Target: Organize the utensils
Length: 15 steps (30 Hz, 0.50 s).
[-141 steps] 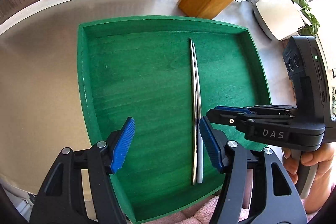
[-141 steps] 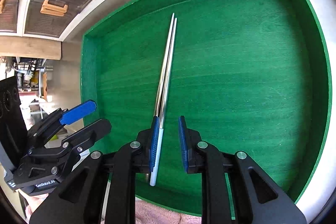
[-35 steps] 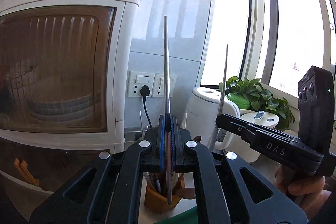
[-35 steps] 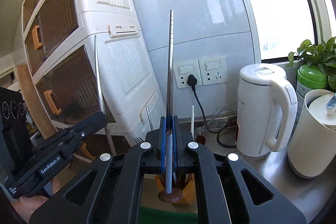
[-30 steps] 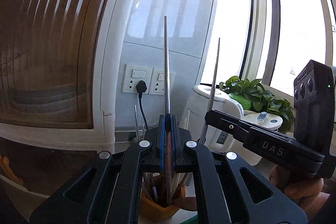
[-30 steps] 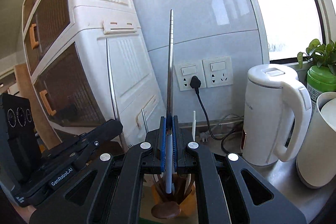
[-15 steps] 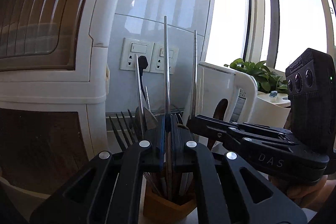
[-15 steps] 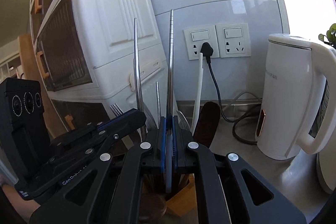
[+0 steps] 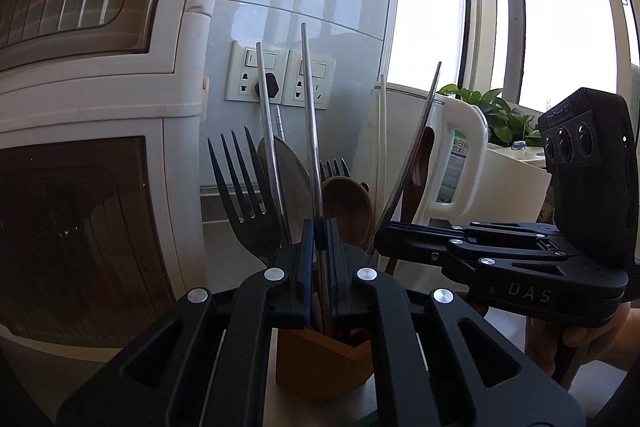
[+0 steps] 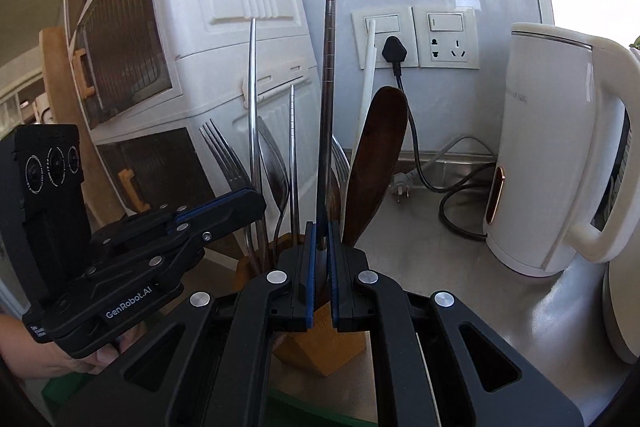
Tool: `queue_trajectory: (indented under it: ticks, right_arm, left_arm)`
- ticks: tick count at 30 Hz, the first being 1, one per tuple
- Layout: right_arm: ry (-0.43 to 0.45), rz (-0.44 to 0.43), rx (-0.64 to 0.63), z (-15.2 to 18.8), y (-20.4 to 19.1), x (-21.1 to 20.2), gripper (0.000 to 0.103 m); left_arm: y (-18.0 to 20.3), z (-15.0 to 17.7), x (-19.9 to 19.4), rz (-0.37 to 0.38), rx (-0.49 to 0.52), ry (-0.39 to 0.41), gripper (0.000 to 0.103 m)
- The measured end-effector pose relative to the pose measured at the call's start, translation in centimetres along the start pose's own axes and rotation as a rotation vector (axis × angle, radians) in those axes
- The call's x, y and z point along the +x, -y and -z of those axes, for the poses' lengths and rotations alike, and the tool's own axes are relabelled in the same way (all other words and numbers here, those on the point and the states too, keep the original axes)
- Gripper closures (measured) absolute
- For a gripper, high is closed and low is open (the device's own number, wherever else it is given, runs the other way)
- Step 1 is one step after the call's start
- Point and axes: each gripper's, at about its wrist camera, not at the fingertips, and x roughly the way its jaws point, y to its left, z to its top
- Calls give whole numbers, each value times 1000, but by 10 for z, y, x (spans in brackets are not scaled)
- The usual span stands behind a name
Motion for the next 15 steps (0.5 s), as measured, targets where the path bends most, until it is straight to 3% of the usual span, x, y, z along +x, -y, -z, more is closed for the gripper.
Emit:
queue_trajectory:
  ticks: [1,8,10,12,13,15]
  right_arm:
    - [-3,2,-1,0,0,0,96]
    - [-23,22,-9,-2,-4,-4,95]
    - [-31,18,-18,-3,-7,-8,87]
    - [-32,27,-22,-4,-10,-15,63]
    - [-25,28,-18,-5,-10,-20,57]
    - [-23,36,-7,-9,-10,-30,55]
  left_arm:
    - [1,2,1,-5,6,-11,88]
    - [-2,3,-12,-41,1,1,70]
    - [-4,0,-18,-52,0,9,66]
    - [-5,-5,-25,-61,-2,18,65]
    - [-6,-7,-30,-65,-6,20,63]
    - [-7,-12,-39,-73,-12,24,59]
